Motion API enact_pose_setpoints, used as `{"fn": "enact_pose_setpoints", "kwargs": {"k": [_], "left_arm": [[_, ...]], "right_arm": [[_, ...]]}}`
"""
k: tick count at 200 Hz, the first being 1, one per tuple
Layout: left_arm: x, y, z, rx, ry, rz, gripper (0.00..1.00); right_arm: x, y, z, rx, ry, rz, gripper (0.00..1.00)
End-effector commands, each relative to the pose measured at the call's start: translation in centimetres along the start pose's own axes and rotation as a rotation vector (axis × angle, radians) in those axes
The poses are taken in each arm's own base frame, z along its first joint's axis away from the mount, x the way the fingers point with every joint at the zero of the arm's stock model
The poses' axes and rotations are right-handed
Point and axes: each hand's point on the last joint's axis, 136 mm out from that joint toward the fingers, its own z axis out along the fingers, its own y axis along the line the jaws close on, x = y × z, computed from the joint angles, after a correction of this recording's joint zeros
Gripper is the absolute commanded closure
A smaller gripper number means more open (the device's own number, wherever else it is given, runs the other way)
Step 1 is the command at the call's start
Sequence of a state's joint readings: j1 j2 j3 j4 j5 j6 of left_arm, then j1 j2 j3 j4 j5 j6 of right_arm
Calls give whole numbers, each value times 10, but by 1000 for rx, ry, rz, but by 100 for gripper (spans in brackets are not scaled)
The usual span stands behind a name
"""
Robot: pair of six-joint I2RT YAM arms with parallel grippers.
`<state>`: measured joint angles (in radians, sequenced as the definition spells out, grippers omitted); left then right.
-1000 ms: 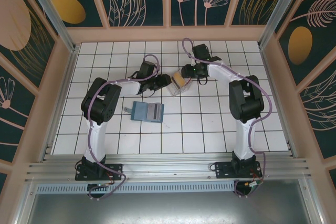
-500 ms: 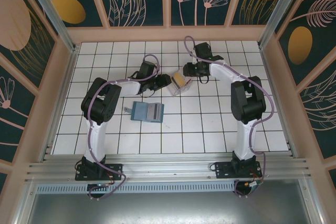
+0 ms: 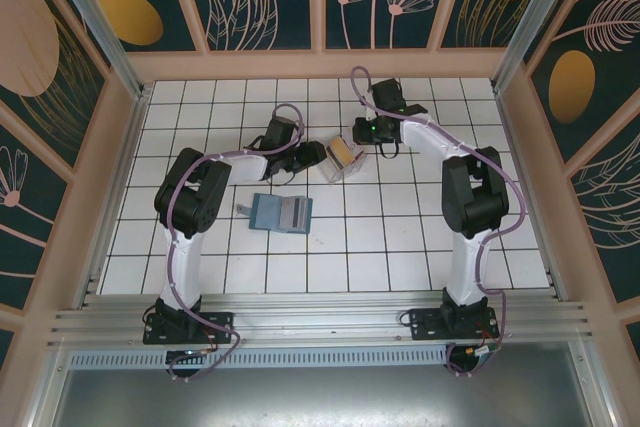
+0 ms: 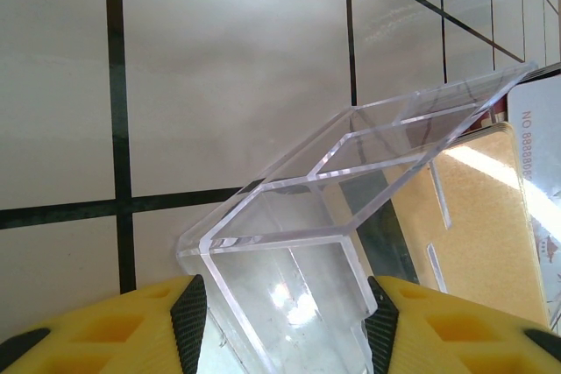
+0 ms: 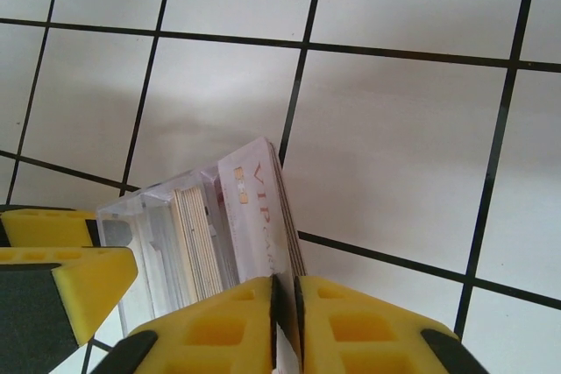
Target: Put the credit cards into the card holder
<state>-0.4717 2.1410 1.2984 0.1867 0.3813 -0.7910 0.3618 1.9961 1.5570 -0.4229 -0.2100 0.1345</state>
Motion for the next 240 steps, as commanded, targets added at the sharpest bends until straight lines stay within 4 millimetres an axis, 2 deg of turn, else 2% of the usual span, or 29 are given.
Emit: {"fn": "enact_pose_setpoints", "kwargs": {"k": [1,60,104,144,168,192,199,205,228,235,240], "left_arm": [[28,31,5,-96,75,-44,47],[22,21,-3,-87,68,-31,47],[5,-7,-21,-54,36,4,46],[-11,-35,-52,-26,-10,49,44],[-18,-39,-81,-23,-72,46,43],[-16,-26,-111,-51,-113,34,43],[-12,-15,-117,-80,-119,29,43],[-12,-14,-129,-92,-140,35,43],[0,11,-153,-176,-161,34,43],[11,26,-156,-206,-145,22,42],[16,31,-159,-217,-142,19,43]], "right_arm": [[-16,-1,-26,18,-52,-14,89],[-28,17,-49,-46,-97,-11,98],[-32,34,-71,-125,-129,2,98],[-18,52,-89,-231,-133,35,98],[0,63,-97,-273,-118,49,98],[23,82,-105,-322,-102,66,98],[31,90,-106,-345,-95,73,98],[37,96,-106,-366,-92,84,98],[68,125,-98,-447,-60,121,98],[75,130,-93,-460,-53,136,98],[83,141,-90,-481,-37,133,98]]}}
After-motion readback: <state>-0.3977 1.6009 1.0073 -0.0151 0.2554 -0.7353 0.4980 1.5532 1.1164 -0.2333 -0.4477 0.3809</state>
